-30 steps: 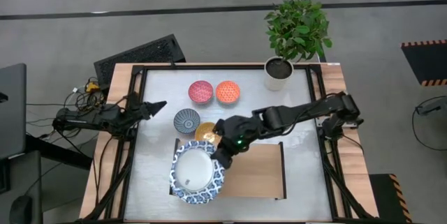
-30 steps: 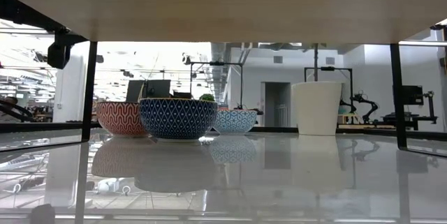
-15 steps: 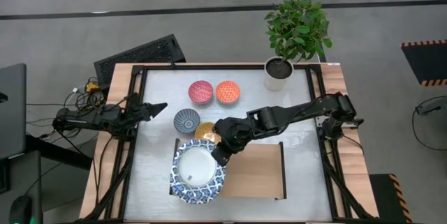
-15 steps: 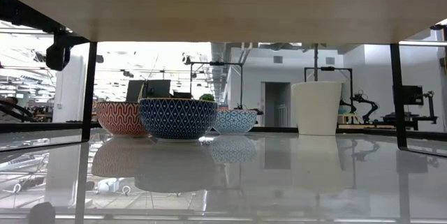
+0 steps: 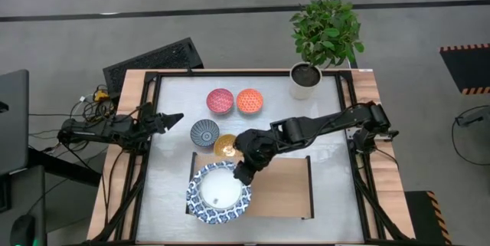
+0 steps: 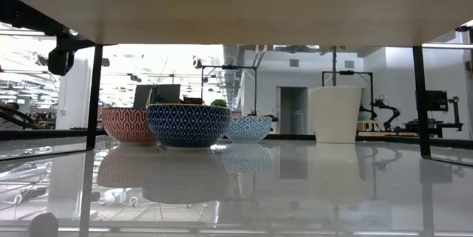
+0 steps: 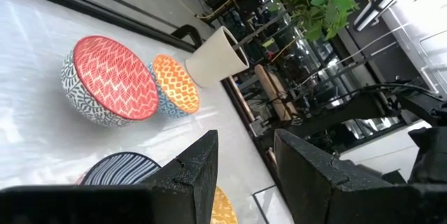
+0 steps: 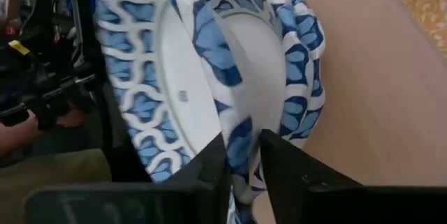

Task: Place and stack bowls onto a shelf
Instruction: Stack the white patterned bowl on top of the other white patterned bowls on the shelf, then put the orange patterned bowl on the shelf

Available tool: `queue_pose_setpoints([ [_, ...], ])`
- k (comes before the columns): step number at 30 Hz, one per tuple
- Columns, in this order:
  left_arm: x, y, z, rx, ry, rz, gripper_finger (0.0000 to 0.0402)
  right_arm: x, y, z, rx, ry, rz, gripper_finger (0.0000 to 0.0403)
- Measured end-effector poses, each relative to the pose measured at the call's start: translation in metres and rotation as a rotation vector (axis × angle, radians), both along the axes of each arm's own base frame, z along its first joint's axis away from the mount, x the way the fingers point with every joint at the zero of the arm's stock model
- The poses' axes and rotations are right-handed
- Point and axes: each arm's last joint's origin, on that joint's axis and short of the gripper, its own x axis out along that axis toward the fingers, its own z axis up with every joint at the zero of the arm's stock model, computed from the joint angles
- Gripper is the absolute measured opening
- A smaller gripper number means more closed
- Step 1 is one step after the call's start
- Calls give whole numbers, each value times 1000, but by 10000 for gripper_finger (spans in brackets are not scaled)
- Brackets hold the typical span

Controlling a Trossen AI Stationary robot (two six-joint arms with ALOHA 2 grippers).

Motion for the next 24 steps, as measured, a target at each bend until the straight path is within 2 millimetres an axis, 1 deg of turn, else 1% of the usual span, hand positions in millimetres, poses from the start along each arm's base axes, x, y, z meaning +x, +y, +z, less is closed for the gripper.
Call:
queue_pose_setpoints([
  [8, 0, 0, 0, 2, 1, 0, 128, 0, -1, 0, 17, 7, -18, 178],
  [11, 0, 0, 0, 2, 1, 0, 128, 1, -5, 1, 32, 12, -39, 189],
  [14, 0, 0, 0, 1, 0, 0, 128, -7, -12, 14, 37, -15, -55, 189],
  [16, 0, 0, 0, 1, 0, 0, 128, -13, -17, 27, 42, -56, -66, 186],
  [19, 0, 0, 0, 2, 0, 1, 128, -19, -20, 35, 10, -82, -98, 178],
  [21, 0, 0, 0, 1, 0, 1, 128, -24, -17, 35, -16, -69, -109, 168],
  [24, 0, 0, 0, 2, 3, -2, 128, -26, -7, 36, -24, -79, -94, 145],
])
